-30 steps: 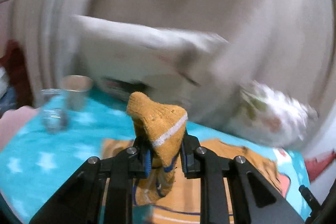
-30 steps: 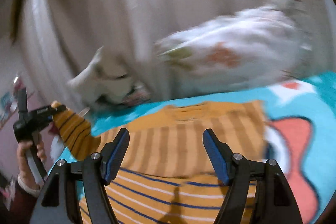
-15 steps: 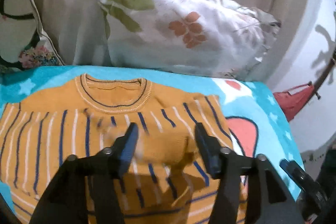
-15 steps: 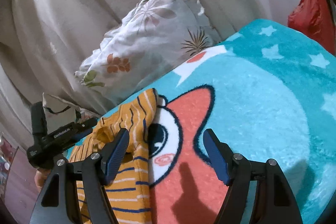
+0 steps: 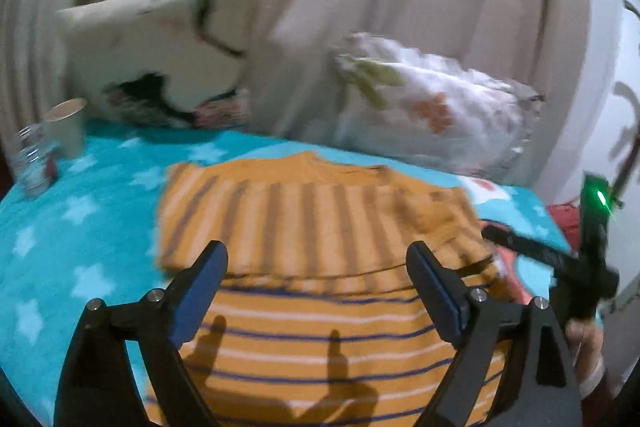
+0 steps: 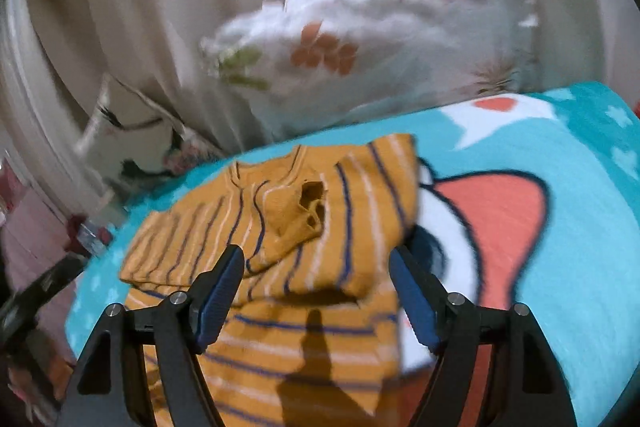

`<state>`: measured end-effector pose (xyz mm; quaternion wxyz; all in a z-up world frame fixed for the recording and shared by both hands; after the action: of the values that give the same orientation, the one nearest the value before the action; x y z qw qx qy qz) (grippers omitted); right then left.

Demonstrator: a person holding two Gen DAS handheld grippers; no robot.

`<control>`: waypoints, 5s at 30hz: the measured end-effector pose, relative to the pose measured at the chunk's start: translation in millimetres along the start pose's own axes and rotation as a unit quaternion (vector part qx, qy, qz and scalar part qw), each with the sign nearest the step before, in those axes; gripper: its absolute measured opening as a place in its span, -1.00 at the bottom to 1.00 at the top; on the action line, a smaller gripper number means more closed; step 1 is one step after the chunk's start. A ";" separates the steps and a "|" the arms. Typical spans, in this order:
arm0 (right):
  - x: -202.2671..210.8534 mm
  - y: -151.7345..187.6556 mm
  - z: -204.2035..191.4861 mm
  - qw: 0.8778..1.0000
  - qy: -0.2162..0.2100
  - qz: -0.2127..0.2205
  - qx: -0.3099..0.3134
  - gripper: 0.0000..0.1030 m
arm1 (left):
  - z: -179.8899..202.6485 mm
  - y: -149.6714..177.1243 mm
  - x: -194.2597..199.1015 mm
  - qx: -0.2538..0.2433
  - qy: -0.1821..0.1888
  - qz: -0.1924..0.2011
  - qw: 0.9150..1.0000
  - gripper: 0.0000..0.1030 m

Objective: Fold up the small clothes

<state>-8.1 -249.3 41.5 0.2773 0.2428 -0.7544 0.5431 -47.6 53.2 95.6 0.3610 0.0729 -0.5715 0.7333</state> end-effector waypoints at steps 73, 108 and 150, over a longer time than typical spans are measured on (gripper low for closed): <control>172.1 229.4 51.0 0.981 -0.155 -0.102 0.062 0.58 | -110.7 245.3 102.2 0.183 0.056 -0.019 0.981 0.83; 218.2 166.6 10.1 0.974 -0.218 -0.024 0.057 -0.81 | -49.0 139.4 167.9 0.095 0.164 0.056 0.980 -0.82; -75.0 -85.3 -10.0 0.989 -0.145 -0.011 -0.036 0.34 | -109.6 -81.1 -102.4 0.123 0.043 0.004 0.991 0.66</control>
<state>105.0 -259.7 51.3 0.1800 0.3172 -0.8028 0.4718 110.3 112.1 69.3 0.3703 0.0830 -0.4613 0.8020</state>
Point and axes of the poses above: each gripper's, at about its wrist camera, not at the fingertips, and x roughly against the way its jaws point, z to its right, y to its underside, the point moved 1 cm from there along -x, roughly the way its jaws point, and after that the axes turned 14 degrees about y, right-handed, at the moved point
